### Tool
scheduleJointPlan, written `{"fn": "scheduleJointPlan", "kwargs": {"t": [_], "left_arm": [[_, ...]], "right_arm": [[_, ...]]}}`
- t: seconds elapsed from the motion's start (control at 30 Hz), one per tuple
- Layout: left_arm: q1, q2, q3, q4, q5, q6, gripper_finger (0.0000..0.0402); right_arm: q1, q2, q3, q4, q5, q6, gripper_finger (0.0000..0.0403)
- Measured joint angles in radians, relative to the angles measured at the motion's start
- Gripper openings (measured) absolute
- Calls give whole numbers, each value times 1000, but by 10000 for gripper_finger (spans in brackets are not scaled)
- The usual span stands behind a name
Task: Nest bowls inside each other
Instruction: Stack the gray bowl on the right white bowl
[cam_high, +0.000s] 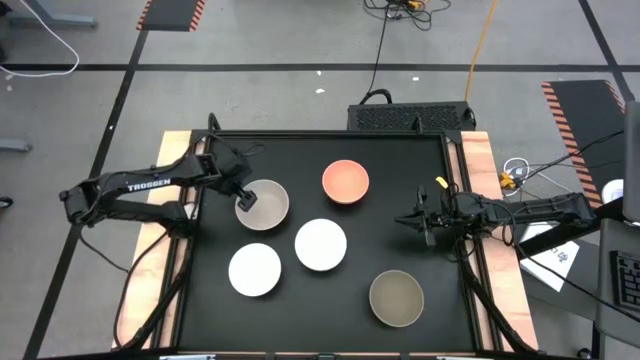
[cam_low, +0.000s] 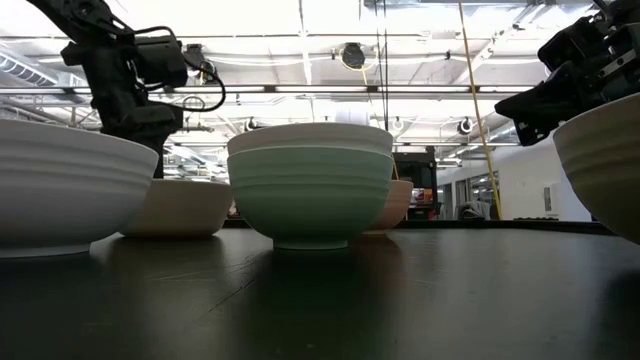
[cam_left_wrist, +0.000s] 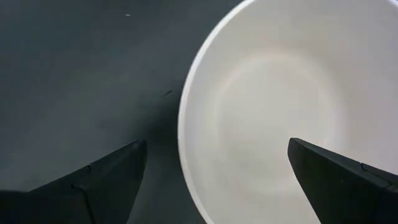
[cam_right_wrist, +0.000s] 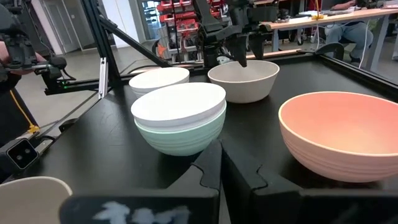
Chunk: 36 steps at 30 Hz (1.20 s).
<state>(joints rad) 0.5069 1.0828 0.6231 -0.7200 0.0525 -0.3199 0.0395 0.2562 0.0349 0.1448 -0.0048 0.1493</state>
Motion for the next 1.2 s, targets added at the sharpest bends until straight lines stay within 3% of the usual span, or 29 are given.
{"fn": "scheduleJointPlan", "kwargs": {"t": [1.0, 1.1, 1.2], "left_arm": [[-31, 5, 0, 18, -1, 4, 391], [-31, 5, -1, 15, -1, 4, 371], [-31, 5, -1, 15, -1, 4, 325]], "right_arm": [[2, 0, 0, 1, 0, 22, 0], [2, 0, 0, 1, 0, 22, 0], [2, 0, 0, 1, 0, 22, 0]]}}
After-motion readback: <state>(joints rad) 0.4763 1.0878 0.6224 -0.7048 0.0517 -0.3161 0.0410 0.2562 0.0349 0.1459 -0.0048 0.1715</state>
